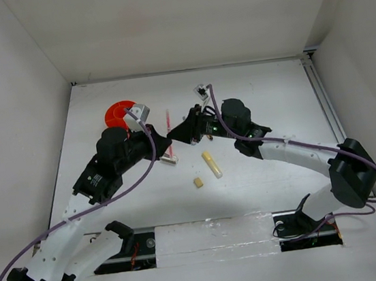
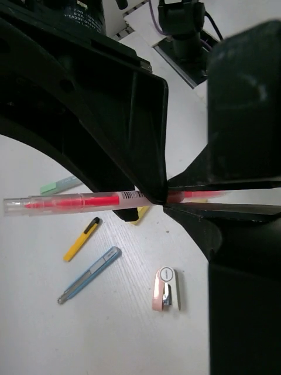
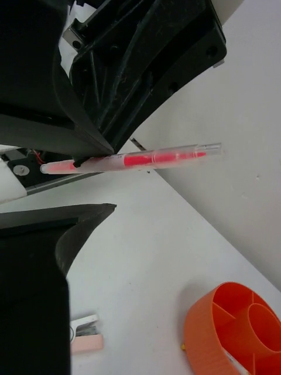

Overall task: Sort the stationery into containers
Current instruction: Close the pen cap on the pen, then place the pen in the storage box.

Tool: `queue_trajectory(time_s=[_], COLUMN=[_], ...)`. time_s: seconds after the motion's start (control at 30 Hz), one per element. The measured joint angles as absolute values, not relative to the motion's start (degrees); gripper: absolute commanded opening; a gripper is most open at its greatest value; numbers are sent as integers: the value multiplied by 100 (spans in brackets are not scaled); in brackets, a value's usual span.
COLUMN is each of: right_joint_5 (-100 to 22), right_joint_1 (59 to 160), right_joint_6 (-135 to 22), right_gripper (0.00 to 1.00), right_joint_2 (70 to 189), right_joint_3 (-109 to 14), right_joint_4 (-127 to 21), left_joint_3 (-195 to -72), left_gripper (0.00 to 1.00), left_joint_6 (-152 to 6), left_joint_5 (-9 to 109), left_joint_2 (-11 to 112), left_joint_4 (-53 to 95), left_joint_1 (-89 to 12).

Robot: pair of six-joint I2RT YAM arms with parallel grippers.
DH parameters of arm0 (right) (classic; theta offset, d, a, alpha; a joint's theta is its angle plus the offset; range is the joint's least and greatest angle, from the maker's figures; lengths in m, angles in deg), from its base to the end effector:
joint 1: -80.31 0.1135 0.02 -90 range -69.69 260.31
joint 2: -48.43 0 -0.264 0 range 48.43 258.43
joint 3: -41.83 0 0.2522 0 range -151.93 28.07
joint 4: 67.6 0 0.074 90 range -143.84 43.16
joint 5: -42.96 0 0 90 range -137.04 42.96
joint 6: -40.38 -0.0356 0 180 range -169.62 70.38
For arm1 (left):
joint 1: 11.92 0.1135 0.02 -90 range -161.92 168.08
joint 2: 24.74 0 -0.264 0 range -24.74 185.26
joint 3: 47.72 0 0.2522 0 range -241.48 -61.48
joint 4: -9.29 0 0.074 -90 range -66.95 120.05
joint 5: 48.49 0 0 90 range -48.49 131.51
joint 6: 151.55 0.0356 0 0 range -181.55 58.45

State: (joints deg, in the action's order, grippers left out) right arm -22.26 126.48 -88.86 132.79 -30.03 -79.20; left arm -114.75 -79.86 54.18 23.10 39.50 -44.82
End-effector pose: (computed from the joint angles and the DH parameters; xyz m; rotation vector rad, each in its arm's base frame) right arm 0.2293 0.2604 0.3200 -0.4866 1.7347 1.4600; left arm 0.1534 -0.1085 0.3713 0.3981 1.7925 -0.8343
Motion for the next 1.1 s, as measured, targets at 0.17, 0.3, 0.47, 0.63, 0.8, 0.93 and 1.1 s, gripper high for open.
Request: queue_trajectory(time_s=[0.17, 0.3, 0.47, 0.63, 0.8, 0.93, 1.1], right_joint_5=[-2075, -1651, -1418, -1453, -1573, -1612, -1564], right_joint_1=[12532, 12532, 12360, 11999, 11590, 11378, 11337], right_joint_6=[-8821, -8823, -8799, -8489, -7988, -7680, -7431], right_gripper=[59, 76, 78, 80, 80, 80, 80], right_joint_2=[13095, 12951, 12756, 12234, 12070, 12133, 12339], right_joint_3=[-2984, -2752, -2590, -2352, -2149, -2063, -2063], right_joint_4=[-7785, -7702, -7638, -7651, -7634, -7560, -7503], left_joint_3=[-11475, -11491, -11580, -12164, -12688, -12409, -11445], left_gripper=[0, 0, 0, 0, 0, 0, 0], left_joint_6=[-8007, -8073, -8114, -7771, -6687, -5627, -4349], left_joint_5=[5081, 4565, 4041, 3188, 2482, 2224, 2460], left_joint_2=[2279, 2415, 2834, 3499, 4157, 4286, 4187], left_joint_4=[3786, 3353, 3297, 3603, 3458, 2726, 1471], left_joint_1=[-4497, -4469, -4467, -4469, -4349, -4196, -4017])
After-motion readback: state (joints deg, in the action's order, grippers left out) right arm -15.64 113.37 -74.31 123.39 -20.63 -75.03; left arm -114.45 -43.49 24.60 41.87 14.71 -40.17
